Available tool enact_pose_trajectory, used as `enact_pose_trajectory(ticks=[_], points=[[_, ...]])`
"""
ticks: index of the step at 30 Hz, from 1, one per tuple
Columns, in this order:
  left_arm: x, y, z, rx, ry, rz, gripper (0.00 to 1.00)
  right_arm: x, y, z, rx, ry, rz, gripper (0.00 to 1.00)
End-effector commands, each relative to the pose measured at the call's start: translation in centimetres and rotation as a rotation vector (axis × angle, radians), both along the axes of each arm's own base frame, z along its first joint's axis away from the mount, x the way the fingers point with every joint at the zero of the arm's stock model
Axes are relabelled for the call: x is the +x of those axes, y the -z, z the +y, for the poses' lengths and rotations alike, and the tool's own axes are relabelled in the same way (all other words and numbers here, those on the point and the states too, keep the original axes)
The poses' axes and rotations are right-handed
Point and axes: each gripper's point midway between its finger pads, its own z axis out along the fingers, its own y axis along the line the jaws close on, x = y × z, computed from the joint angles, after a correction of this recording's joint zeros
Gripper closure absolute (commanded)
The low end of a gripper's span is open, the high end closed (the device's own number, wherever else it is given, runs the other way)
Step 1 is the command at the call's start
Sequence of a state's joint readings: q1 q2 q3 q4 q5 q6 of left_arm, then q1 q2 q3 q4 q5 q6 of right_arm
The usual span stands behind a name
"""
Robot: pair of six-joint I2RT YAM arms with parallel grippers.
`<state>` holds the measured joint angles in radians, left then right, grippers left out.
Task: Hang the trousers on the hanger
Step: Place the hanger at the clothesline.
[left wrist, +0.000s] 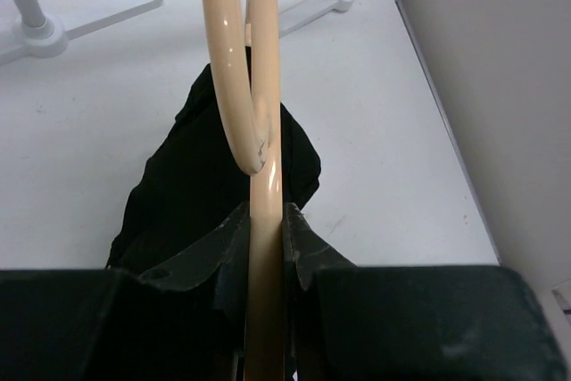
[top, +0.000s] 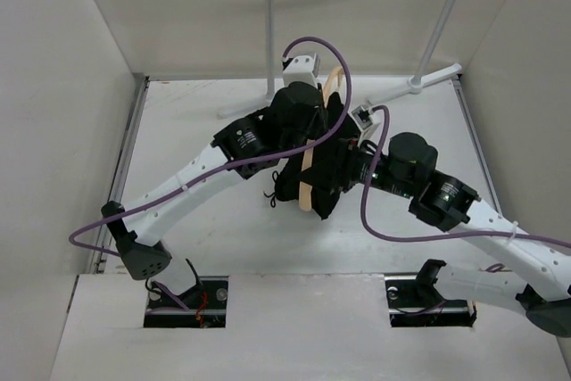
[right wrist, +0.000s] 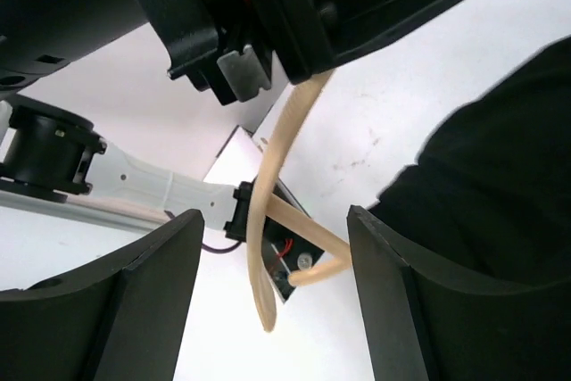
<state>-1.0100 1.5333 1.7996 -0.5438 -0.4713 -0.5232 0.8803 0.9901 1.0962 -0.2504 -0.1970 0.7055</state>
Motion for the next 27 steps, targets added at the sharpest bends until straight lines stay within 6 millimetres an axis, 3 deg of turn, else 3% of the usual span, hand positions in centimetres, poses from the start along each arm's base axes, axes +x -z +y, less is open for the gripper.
enact_pose_trajectory(ticks=[1,5,9,11,15,22,24,25,27], points=[[-0.4,-5.9,-0.6,-0.153,0.018,-0.108,0.99,0.9,-2.8,0.6,0.076,0.031,-0.096,0.29],[-0.7,-5.6,-1.1,-0.158,0.027,-0.105,0.99,2.2,-1.5,1.2,0.054,0.074,-0.083,0.35],[-0.7,-5.5,-0.7,-0.159,0.022,-0.104,0.98,2.5,-0.9,1.7,0.059,0.074,-0.064,0.72],[-0.6,-5.5,-0.4,-0.163,0.016,-0.106,0.94,2.3,-1.3,1.5,0.086,0.081,-0.060,0.82],[-0.1,-6.0,1.6,-0.209,-0.023,-0.124,0.69,1.9,-3.3,0.5,0.179,0.091,-0.063,0.87],[-0.3,-8.2,7.1,-0.315,-0.096,-0.187,0.32,4.2,-4.9,-1.2,0.210,0.127,-0.071,0.90],[-0.6,-8.9,9.1,-0.331,-0.126,-0.207,0.15,5.2,-5.2,-1.8,0.209,0.149,-0.081,0.90],[-0.6,-9.0,9.9,-0.336,-0.141,-0.214,0.00,5.7,-5.6,-2.1,0.208,0.156,-0.091,0.90],[-0.4,-8.5,12.3,-0.328,-0.196,-0.219,0.00,6.7,-6.6,-2.7,0.206,0.164,-0.117,0.91]])
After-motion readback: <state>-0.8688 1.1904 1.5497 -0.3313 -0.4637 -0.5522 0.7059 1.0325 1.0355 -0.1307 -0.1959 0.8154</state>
